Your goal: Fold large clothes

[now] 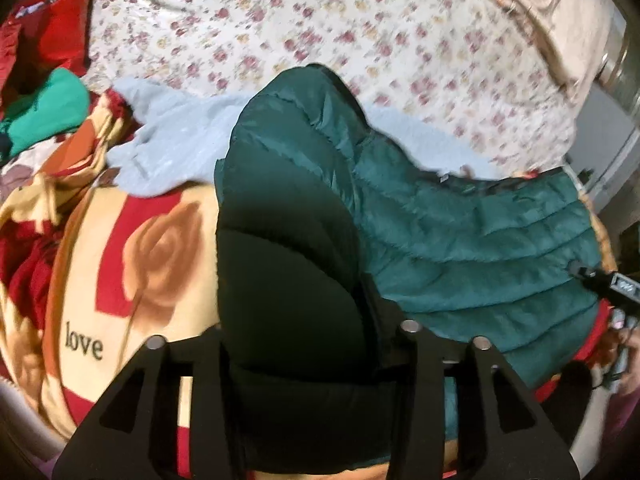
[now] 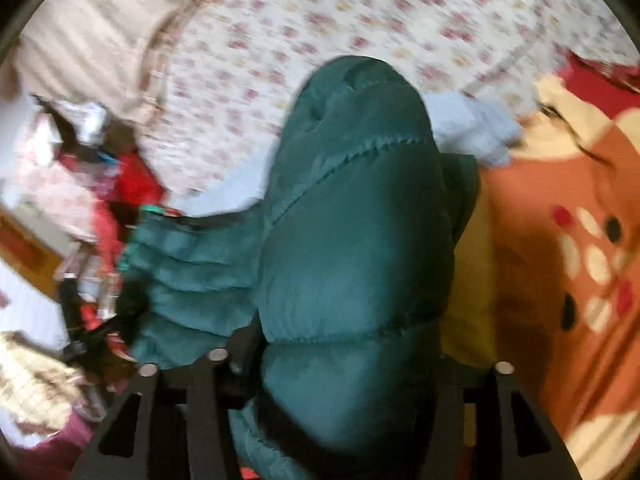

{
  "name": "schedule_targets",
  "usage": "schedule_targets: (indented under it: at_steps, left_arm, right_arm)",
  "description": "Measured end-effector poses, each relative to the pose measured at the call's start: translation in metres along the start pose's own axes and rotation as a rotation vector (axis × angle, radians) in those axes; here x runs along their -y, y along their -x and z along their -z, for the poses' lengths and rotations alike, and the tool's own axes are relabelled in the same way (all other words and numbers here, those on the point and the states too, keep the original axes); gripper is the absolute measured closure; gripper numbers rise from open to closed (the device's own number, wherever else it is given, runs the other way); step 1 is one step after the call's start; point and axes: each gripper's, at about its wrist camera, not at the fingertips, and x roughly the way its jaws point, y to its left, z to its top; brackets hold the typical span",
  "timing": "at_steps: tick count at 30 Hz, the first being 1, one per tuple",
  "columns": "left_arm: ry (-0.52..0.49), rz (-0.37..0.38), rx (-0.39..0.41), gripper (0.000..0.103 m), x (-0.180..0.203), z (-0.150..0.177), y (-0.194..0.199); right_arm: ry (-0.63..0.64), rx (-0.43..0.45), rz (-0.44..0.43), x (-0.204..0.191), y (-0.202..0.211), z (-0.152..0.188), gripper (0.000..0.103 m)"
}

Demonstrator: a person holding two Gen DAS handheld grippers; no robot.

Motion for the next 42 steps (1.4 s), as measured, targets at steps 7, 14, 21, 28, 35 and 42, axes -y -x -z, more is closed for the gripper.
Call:
schedule_targets:
  at_steps: [7,14,21,28,35,42]
  left_arm:
    - [0.064,-0.072,0.023,0.019,-0.015,0.017,-0.022]
    - [0.012,-0.172,0.078,0.019,0.005,0.025,0.010]
    - [-0.029,-0.231,0.122,0.019,0.030,0.029,0.029]
    - [-0.046,-0.223,0.177,0.019,0.056,0.034,0.047]
    - [-0.037,-0.223,0.197,0.019,0.068,0.039,0.051]
    - [-0.020,-0.249,0.215,0.019,0.073,0.048,0.052]
  right_arm:
    - [-0.013,-0.013,0.140,0.024,-0.033,0.011,0.021]
    - [0.059,0.101,0.283,-0.001,0.007,0.011,0.021]
    - [0.118,0.178,0.232,-0.047,0.034,0.024,0.020]
    - [0.169,0.203,0.228,-0.091,0.021,0.039,0.013]
    - [0.205,0.200,0.229,-0.123,0.002,0.054,0.013]
    - [0.232,0.187,0.249,-0.134,-0.010,0.066,0.010]
